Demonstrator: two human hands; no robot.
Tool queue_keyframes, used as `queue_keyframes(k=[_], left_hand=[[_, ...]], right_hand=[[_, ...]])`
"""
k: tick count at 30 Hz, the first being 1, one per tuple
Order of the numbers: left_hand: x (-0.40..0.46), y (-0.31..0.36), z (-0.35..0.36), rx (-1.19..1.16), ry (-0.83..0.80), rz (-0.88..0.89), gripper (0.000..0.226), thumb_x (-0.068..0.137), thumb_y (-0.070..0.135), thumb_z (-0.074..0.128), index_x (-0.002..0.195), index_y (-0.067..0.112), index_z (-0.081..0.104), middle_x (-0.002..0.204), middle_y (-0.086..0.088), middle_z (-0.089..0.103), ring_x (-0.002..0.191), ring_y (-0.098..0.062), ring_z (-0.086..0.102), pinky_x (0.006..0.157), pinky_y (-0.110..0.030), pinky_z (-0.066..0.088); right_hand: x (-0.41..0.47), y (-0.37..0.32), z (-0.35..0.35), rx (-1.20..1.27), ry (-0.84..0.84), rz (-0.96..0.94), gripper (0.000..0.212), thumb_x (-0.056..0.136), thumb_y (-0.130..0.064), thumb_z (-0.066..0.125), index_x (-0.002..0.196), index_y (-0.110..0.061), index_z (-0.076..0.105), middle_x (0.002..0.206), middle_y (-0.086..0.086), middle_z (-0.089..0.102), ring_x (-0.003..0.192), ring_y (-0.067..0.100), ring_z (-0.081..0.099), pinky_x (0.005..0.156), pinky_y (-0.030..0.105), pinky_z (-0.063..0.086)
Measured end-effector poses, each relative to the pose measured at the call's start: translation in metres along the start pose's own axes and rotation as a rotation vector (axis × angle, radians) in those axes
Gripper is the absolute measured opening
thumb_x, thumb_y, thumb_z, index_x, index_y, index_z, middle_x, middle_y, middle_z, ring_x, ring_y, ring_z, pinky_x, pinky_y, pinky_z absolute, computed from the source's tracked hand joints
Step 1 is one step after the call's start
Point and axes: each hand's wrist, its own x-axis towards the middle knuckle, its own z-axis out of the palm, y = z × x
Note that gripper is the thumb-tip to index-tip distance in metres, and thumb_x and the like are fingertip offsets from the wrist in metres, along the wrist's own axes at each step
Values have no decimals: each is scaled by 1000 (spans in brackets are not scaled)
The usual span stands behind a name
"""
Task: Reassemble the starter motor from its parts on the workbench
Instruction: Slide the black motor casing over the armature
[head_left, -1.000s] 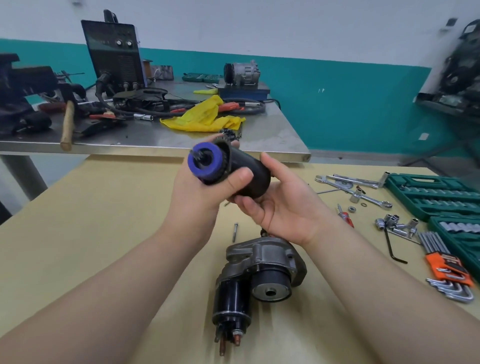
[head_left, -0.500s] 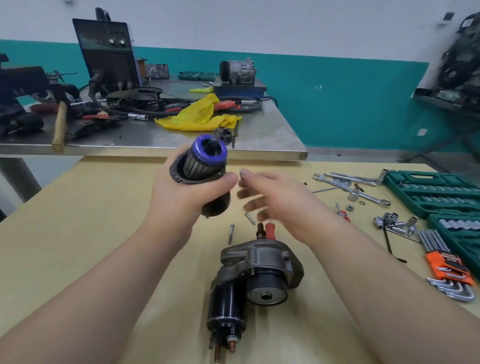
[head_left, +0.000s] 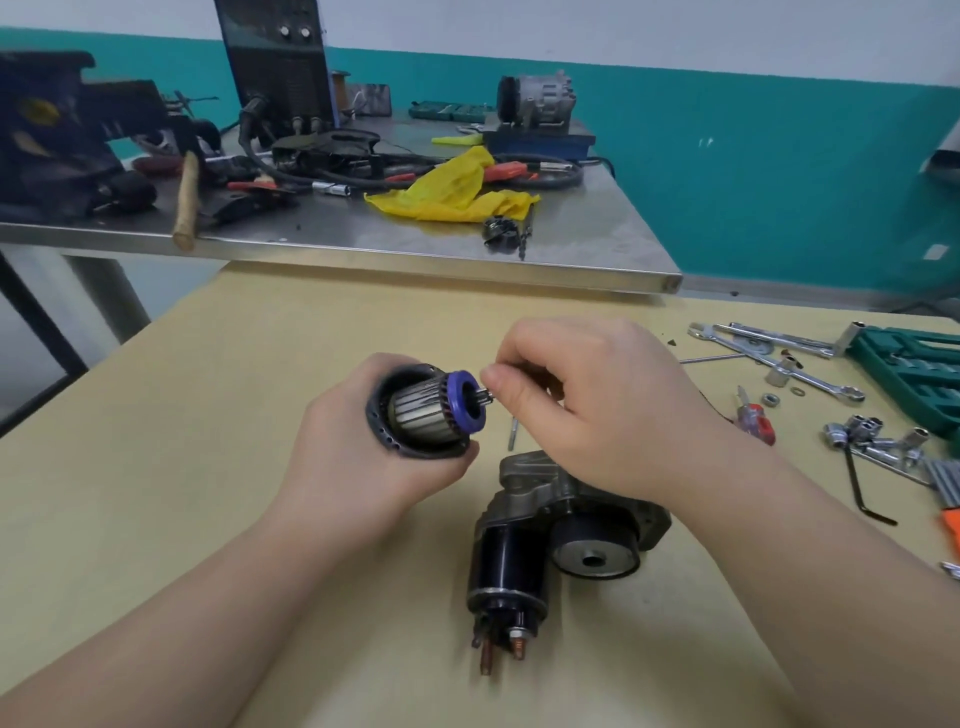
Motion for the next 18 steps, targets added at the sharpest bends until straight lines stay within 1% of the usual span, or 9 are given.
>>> queue_keyframes(k=[2,4,7,9,12,16,18], left_hand=[[1,-3,-1,17,-7,22,54,59,24,101,102,37,70,96,23,76,87,3,73,68,-4,48],[1,-6,0,16,-7,29,55,60,22,101,103,37,70,97,22,76,88,2,73,69,-4,49],[0,-8,1,-12,7,6,55,60,27,99,103,41,69,98,22,76,87,2,73,70,-7,51],[0,-9,2,-15,8,4,54,59,32,97,103,43,68,98,23,76,87,2,73,71,-7,51],[-1,-9,3,-30,4,15,53,58,32,96,103,41,69,97,22,76,87,1,73,69,-6,50],[0,-9,2,-17,-37,33,53,62,18,98,103,36,69,96,18,76,83,-3,73,67,-7,49],[-1,-7,2,5,-65,64,52,61,20,95,103,36,68,94,16,75,82,-5,72,67,-7,49]], right_hand=[[-2,0,1,-55,-29,-16,32,102,-45,48,89,-23,68,70,-9,60,69,21,57,62,42,49],[-3,0,1,-94,-58,-40,31,101,-46,46,90,-25,66,68,-10,60,67,19,57,60,40,49],[-4,1,4,-132,-105,-44,29,103,-46,40,97,-27,62,68,-12,55,67,20,56,61,40,49],[-4,0,7,-138,-122,-43,30,104,-45,36,98,-26,60,67,-12,51,68,21,55,61,41,48],[-4,-1,7,-102,-102,-45,28,106,-40,39,96,-24,60,67,-10,52,66,21,54,60,41,47],[-2,0,2,-37,-120,-29,22,108,-33,48,92,-22,59,64,-11,51,63,18,51,57,37,42],[-1,0,0,-24,-108,-25,22,107,-33,49,89,-22,57,61,-11,48,62,17,50,55,35,38]])
